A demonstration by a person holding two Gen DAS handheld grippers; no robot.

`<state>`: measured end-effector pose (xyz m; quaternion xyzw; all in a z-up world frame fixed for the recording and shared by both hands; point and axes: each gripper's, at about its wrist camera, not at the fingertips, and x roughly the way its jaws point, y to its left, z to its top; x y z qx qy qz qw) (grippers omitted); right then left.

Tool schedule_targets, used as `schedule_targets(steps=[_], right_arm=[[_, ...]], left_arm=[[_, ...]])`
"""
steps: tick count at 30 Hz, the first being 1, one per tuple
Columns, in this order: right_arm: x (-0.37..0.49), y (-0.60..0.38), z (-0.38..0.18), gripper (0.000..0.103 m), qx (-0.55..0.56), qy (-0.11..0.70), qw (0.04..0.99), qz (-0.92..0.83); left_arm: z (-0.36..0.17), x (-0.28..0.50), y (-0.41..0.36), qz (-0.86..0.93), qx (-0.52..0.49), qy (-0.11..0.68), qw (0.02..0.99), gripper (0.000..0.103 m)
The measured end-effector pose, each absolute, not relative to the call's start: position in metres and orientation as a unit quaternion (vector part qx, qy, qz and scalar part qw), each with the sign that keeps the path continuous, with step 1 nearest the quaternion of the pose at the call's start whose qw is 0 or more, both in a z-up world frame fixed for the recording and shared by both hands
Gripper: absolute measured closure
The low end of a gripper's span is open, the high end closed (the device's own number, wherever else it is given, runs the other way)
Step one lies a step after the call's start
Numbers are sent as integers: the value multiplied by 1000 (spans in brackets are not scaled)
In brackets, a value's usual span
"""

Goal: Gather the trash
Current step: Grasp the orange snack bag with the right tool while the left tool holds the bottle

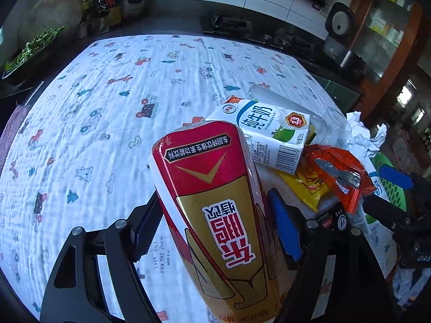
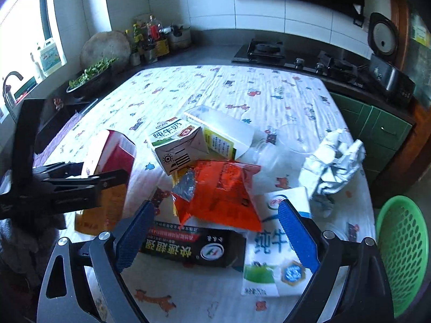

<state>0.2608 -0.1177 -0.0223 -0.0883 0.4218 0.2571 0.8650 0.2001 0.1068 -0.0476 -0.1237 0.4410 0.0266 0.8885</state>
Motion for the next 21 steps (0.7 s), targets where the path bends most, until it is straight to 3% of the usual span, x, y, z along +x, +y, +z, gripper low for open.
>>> schedule_targets(steps=[16, 17, 21], right_arm=[[307, -75, -58, 11, -166, 477, 834, 221], [307, -76, -59, 12, -166, 477, 835, 219], [307, -78, -61, 32, -155, 487, 830, 225]], left_arm=[[-40, 188, 125, 13, -131, 428, 894, 29], [-40, 187, 125, 12, -130, 428, 894, 29], [-37, 185, 124, 9, -127, 426, 895, 30]])
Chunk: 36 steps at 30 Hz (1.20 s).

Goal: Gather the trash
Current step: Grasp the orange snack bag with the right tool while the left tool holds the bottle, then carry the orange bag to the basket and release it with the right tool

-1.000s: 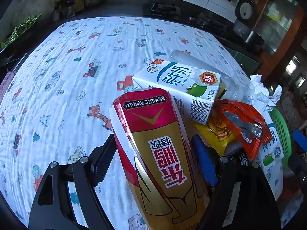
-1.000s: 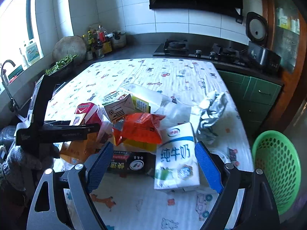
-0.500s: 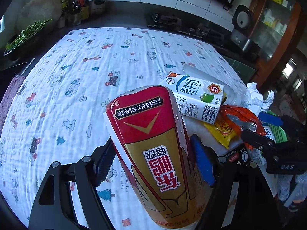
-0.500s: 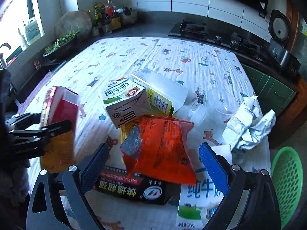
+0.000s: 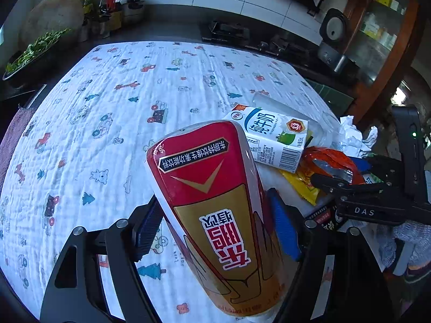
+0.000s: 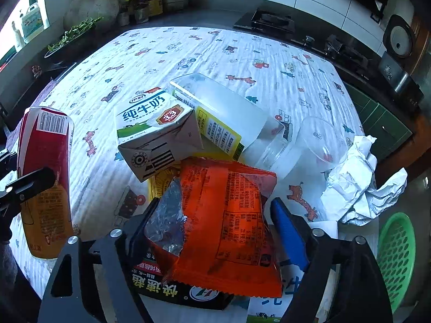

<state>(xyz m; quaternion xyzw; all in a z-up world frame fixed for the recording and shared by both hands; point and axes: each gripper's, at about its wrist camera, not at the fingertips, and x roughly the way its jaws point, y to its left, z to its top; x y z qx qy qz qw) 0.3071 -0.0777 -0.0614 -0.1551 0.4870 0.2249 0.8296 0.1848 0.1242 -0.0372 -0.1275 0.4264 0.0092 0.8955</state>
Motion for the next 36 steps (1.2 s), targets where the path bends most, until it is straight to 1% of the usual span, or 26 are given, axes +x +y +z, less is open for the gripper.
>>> schedule_targets(steps=[1, 2, 3, 5, 6, 15, 23, 28, 36], right_arm=[[306, -78, -61, 38, -155, 487, 829, 226], [304, -78, -60, 41, -154, 485, 831, 225], [302, -79, -58, 44, -151, 482, 834, 224], [298, -81, -53, 46, -145, 477, 837, 226], [296, -82, -51, 50, -143, 473, 840, 225], [272, -110, -23, 51, -99, 438, 864, 229], [242, -157, 5, 51, -56, 400, 890, 211], [228, -199, 15, 51, -32, 383, 906, 176], [217, -280, 14, 51, 3, 384, 918, 100]], left_arm=[[-36, 184, 124, 8, -127, 426, 896, 30], [-35, 184, 123, 7, -126, 425, 896, 30], [-34, 183, 122, 6, -125, 425, 897, 30], [-32, 182, 120, 1, -125, 424, 897, 30], [-30, 181, 119, -2, -124, 424, 897, 30], [-17, 173, 107, -27, -126, 419, 899, 32], [-3, 170, 82, -68, -119, 411, 901, 33], [0, 174, 59, -107, -123, 416, 895, 33], [9, 187, -2, -173, -105, 417, 886, 33]])
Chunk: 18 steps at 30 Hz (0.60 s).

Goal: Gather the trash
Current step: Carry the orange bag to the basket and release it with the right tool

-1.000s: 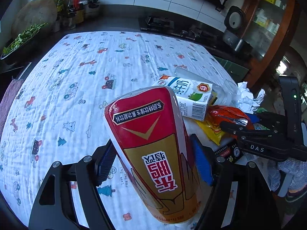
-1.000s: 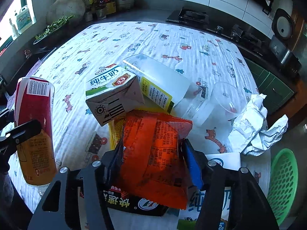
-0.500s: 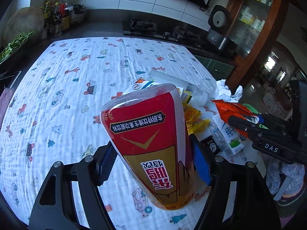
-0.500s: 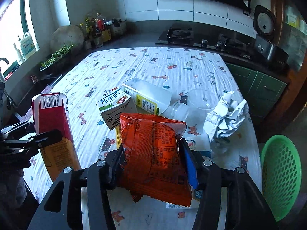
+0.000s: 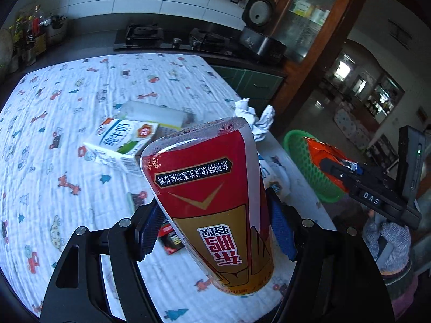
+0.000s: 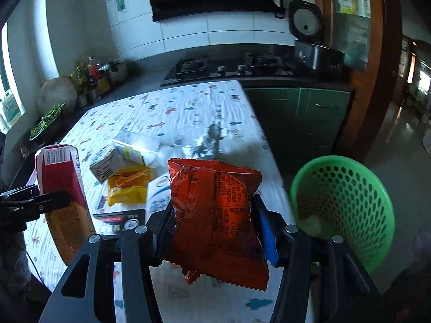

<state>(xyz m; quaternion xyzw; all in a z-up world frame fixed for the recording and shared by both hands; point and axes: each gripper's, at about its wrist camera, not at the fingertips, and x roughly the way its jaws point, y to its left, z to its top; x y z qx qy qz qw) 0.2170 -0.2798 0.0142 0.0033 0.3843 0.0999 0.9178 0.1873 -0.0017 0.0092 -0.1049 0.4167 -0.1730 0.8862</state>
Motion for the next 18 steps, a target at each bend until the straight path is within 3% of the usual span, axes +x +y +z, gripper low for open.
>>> schedule_targets(steps=[18], right_arm=[[216, -426, -19, 46, 60, 401, 914, -13]], left_arm=[[16, 236, -128, -254, -79, 431, 862, 33]])
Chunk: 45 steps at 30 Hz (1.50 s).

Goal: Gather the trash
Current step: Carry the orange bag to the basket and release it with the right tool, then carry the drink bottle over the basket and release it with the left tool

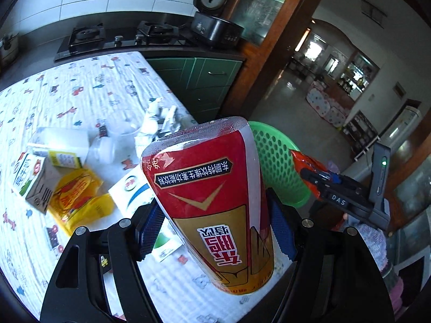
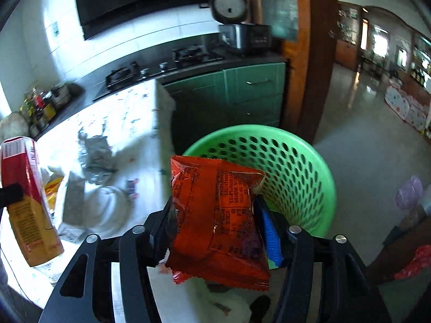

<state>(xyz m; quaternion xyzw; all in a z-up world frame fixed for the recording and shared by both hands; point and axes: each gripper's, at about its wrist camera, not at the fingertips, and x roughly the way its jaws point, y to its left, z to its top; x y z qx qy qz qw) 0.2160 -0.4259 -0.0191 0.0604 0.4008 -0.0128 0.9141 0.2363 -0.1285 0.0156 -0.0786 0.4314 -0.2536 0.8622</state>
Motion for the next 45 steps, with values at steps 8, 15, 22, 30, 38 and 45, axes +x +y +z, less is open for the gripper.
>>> schedule_targets(steps=[8, 15, 22, 30, 38, 45], right_arm=[[235, -467, -47, 35, 78, 415, 906, -36], [242, -491, -60, 31, 93, 412, 905, -45], [224, -496, -54, 27, 52, 394, 915, -64], [197, -512, -44, 26, 45, 374, 923, -78], [179, -529, -52, 26, 59, 376, 921, -86], [166, -536, -53, 26, 70, 376, 919, -95]], left_arm=[[19, 258, -173, -269, -62, 433, 858, 33], [18, 283, -213, -284, -61, 433, 853, 33], [3, 310, -254, -295, -65, 451, 840, 33], [-17, 333, -292, -294, -96, 475, 824, 33], [-49, 341, -328, -281, -117, 515, 801, 29], [-55, 333, -331, -280, -101, 523, 798, 26]])
